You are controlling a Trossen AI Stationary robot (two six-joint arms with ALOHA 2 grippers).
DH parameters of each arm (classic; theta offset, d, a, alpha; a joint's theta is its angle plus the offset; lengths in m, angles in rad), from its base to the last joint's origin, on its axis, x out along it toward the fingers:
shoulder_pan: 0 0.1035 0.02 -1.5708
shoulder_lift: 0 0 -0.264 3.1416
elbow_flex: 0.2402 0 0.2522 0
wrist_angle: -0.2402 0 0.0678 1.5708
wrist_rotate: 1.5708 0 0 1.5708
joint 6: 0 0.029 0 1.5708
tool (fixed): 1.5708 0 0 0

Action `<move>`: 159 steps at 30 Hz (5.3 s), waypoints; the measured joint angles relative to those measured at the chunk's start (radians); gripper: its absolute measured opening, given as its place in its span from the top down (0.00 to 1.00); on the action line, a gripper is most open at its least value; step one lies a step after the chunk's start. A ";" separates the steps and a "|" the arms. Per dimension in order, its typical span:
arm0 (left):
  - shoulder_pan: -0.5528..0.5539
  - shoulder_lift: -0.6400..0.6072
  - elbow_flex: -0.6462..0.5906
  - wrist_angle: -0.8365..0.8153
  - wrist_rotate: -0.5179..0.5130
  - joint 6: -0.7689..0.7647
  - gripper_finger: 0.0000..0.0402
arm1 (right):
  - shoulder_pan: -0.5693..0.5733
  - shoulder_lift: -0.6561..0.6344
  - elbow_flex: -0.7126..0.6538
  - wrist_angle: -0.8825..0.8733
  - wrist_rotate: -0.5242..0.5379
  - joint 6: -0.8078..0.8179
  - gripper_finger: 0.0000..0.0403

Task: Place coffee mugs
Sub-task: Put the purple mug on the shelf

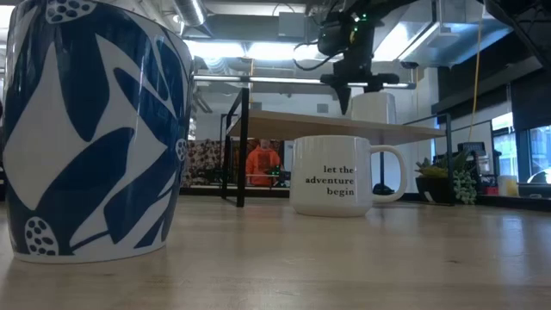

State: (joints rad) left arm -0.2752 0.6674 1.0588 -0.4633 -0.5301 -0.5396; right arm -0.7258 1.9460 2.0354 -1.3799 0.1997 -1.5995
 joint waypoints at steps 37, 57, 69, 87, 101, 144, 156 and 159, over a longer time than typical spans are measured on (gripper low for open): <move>0.001 0.171 -0.088 -0.704 0.196 -0.146 0.55 | 0.593 -0.255 -0.003 0.337 -0.123 0.651 0.32; 0.232 0.171 -0.351 -0.470 0.302 0.281 0.55 | 0.601 -0.257 -0.003 0.321 -0.158 0.713 0.32; 0.308 0.222 -0.355 -0.409 0.389 0.310 0.55 | 0.601 -0.257 -0.003 0.292 -0.158 0.713 0.32; 0.344 0.435 -0.355 -0.396 0.350 0.320 0.66 | 0.601 -0.256 -0.003 0.247 -0.166 0.713 0.32; 0.390 0.455 -0.341 -0.402 0.411 0.325 0.96 | 0.601 -0.256 -0.003 0.253 -0.166 0.742 0.32; 0.050 0.523 0.281 -0.489 0.200 0.675 0.96 | 0.556 -0.049 -0.003 0.682 -0.663 1.013 0.32; 0.050 0.522 0.281 -0.460 0.174 0.733 0.96 | 0.555 -0.042 -0.003 0.645 -0.602 1.020 0.33; 0.049 0.522 0.281 -0.448 0.174 0.759 0.96 | 0.555 -0.042 -0.003 0.642 -0.601 1.020 0.42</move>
State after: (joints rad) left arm -0.2259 1.1895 1.3399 -0.9109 -0.3560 0.2191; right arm -0.1707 1.9045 2.0327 -0.7383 -0.4012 -0.5797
